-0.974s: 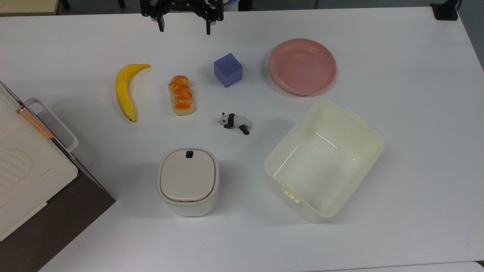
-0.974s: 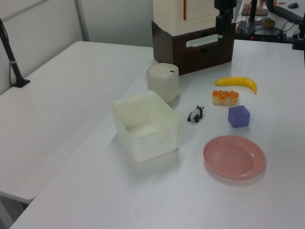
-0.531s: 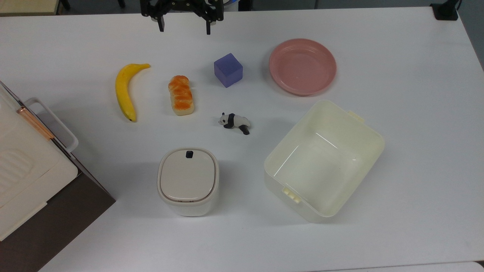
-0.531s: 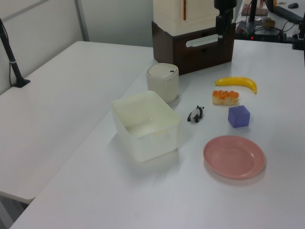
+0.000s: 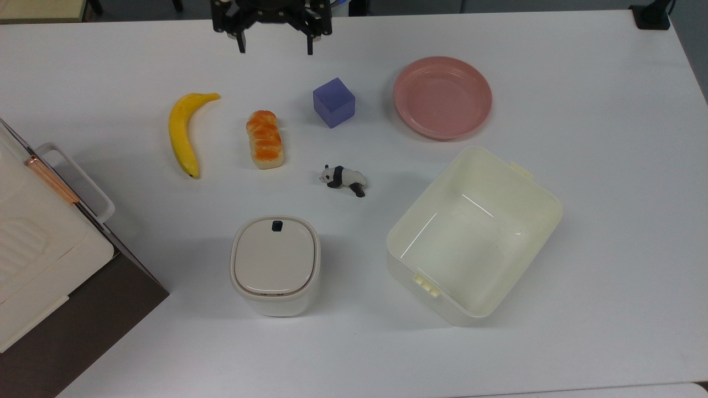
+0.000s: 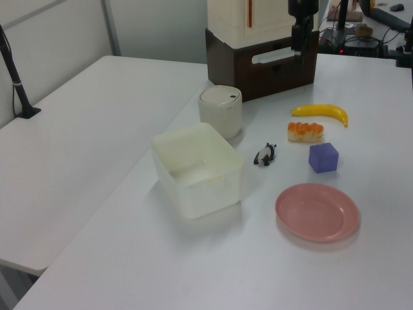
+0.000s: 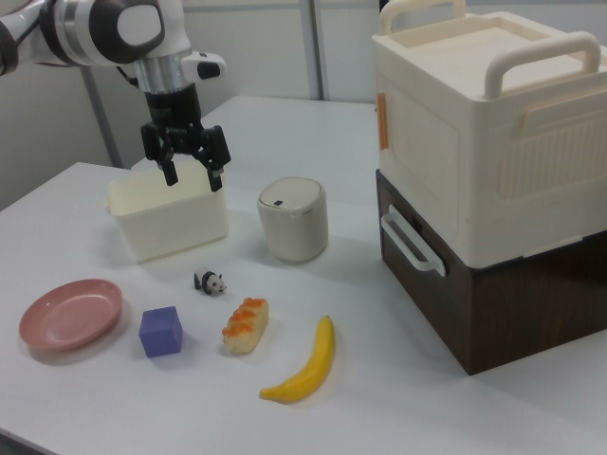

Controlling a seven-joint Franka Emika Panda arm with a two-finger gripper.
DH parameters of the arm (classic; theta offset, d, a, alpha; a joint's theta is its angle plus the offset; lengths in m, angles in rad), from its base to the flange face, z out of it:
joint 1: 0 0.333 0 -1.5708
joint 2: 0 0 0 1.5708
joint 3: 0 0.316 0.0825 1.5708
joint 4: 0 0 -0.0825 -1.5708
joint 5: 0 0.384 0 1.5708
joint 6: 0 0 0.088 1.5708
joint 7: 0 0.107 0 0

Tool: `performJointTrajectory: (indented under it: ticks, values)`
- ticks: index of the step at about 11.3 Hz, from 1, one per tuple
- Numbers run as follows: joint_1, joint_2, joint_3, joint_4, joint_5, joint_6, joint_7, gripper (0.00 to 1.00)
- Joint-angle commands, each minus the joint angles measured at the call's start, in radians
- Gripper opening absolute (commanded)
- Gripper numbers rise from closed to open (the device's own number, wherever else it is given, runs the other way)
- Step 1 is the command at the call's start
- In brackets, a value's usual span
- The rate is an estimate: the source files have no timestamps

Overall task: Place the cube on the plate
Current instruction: 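Move the open gripper down over the purple cube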

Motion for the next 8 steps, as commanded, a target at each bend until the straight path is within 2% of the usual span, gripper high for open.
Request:
performJointTrajectory:
  ticks: [1,3,6,8]
  values:
    - [0.027,0.016,0.016,-0.055,-0.016,0.055,-0.082,1.00]
    - [0.028,0.016,0.038,-0.111,-0.013,0.061,-0.165,1.00]
    - [0.028,0.020,0.077,-0.204,-0.020,0.067,-0.183,1.00]
    - [0.033,0.021,0.117,-0.319,-0.062,0.130,-0.243,1.00]
